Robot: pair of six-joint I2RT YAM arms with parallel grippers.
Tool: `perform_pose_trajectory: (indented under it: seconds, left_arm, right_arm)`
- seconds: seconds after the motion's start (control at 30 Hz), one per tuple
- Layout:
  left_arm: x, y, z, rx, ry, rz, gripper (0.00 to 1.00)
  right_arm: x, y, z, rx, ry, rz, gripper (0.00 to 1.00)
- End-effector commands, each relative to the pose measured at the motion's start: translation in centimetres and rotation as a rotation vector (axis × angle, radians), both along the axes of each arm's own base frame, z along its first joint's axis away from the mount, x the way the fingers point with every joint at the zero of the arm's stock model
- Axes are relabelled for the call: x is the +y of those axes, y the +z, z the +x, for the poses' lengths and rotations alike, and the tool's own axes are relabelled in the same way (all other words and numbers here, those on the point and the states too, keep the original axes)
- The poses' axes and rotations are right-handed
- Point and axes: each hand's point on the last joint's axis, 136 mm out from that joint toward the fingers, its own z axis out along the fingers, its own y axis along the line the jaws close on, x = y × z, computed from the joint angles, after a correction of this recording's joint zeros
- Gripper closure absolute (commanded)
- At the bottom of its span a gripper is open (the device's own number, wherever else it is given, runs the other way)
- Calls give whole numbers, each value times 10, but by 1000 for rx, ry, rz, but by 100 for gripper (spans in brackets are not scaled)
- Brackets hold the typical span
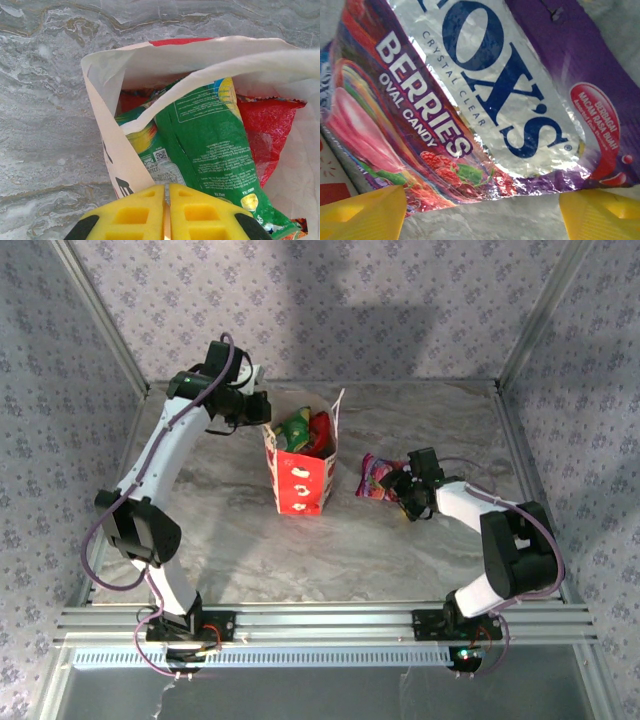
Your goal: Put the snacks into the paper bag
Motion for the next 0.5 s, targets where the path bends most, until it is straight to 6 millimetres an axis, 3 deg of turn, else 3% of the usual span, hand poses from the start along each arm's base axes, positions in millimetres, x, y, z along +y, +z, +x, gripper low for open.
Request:
perform_pose_trajectory:
  seconds: [0.0, 0.17, 0.47]
  left_arm:
    - [5, -18, -4, 80, 8, 27, 89]
    - [6, -18, -3, 78, 11, 28, 89]
    - [4, -18, -2, 84, 8, 32, 89]
  right_arm:
    - [0, 2, 6, -36, -10, 22, 23]
    - [-5, 3, 5, -46, -25, 4, 23]
    - [-7, -12, 14, -30, -33, 7, 21]
